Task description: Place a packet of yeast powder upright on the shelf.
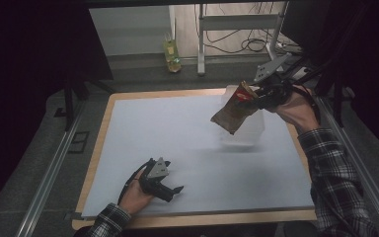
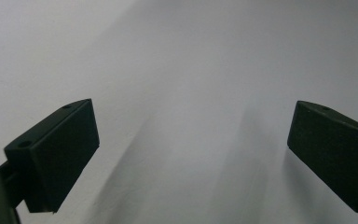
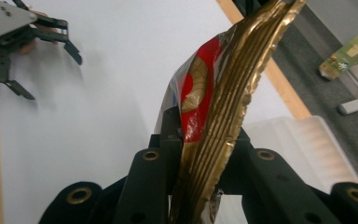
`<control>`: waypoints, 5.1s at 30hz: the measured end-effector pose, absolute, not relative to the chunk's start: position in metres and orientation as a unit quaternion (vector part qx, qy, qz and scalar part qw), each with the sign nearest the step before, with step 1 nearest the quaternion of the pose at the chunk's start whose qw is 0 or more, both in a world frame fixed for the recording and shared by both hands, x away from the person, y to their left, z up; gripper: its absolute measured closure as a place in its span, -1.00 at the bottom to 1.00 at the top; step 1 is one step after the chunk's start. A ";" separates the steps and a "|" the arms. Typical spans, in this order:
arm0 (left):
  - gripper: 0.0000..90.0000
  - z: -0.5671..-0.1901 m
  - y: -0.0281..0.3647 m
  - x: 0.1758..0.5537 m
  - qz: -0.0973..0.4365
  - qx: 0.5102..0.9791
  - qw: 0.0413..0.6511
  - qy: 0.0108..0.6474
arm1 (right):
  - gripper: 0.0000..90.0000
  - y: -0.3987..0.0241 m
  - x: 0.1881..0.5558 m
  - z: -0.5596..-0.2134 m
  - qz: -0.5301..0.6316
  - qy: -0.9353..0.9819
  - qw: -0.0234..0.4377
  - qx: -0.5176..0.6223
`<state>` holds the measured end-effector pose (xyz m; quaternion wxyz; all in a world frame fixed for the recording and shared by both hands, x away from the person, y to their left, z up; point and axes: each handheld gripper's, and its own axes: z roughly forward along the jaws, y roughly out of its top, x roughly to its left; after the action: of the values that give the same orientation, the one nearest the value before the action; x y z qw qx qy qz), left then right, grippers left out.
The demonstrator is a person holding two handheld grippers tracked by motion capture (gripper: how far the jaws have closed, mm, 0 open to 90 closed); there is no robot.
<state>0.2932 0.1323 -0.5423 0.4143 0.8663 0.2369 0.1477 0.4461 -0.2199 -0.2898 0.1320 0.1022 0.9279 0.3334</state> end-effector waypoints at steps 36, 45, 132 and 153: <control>-0.96 -0.543 0.137 0.295 0.151 0.865 0.414 0.239 | 0.68 -0.251 0.523 -0.310 0.268 0.944 0.183 0.054; -0.95 -0.543 0.138 0.295 0.150 0.865 0.414 0.242 | 0.69 -0.247 0.530 -0.319 0.273 0.948 0.161 0.016; -0.97 -0.543 0.138 0.296 0.142 0.859 0.423 0.252 | -0.95 -0.246 0.511 -0.357 0.392 0.875 0.150 0.242; -0.97 -0.541 0.139 0.296 0.138 0.853 0.433 0.256 | -1.00 -0.261 0.473 -0.365 0.420 0.855 0.141 0.271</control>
<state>0.2959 0.1389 -0.5414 0.4327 0.8534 0.2555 0.1384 0.4728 -0.2608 -0.3651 0.1406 0.2706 0.8547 0.4201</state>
